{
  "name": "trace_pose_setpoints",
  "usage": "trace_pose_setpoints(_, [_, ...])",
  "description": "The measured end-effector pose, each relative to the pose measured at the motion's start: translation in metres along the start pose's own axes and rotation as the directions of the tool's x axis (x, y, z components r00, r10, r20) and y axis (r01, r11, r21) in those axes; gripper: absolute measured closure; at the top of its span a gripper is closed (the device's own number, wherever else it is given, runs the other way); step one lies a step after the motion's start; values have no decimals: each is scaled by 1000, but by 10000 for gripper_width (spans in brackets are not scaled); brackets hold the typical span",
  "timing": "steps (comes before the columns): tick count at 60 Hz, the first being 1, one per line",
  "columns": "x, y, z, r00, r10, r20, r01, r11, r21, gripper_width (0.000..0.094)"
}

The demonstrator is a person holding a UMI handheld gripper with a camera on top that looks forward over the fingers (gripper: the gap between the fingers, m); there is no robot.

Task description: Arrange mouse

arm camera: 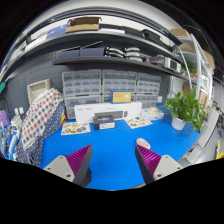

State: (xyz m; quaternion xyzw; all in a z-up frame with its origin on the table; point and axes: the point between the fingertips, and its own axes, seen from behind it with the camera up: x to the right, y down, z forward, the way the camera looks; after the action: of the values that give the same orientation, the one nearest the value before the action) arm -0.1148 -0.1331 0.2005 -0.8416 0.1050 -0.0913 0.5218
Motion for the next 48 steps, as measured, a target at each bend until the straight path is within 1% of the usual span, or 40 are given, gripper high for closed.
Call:
trace_pose_setpoints(7, [7, 8, 3, 1000, -6, -7, 6, 1000, -1, 68])
trace_pose_setpoints(19, [27, 33, 22, 1000, 8, 27, -7, 1000, -19, 72])
trace_pose_setpoints(28, [61, 76, 38, 999, 10, 33, -7, 996, -89, 73])
trace_pose_setpoints(36, [106, 110, 61, 1000, 5, 18, -3, 990, -141, 75])
trace_pose_setpoints(43, [146, 126, 95, 1000, -7, 21, 10, 985, -174, 81])
trace_pose_setpoints(48, [166, 135, 125, 999, -10, 41, 18, 979, -204, 97])
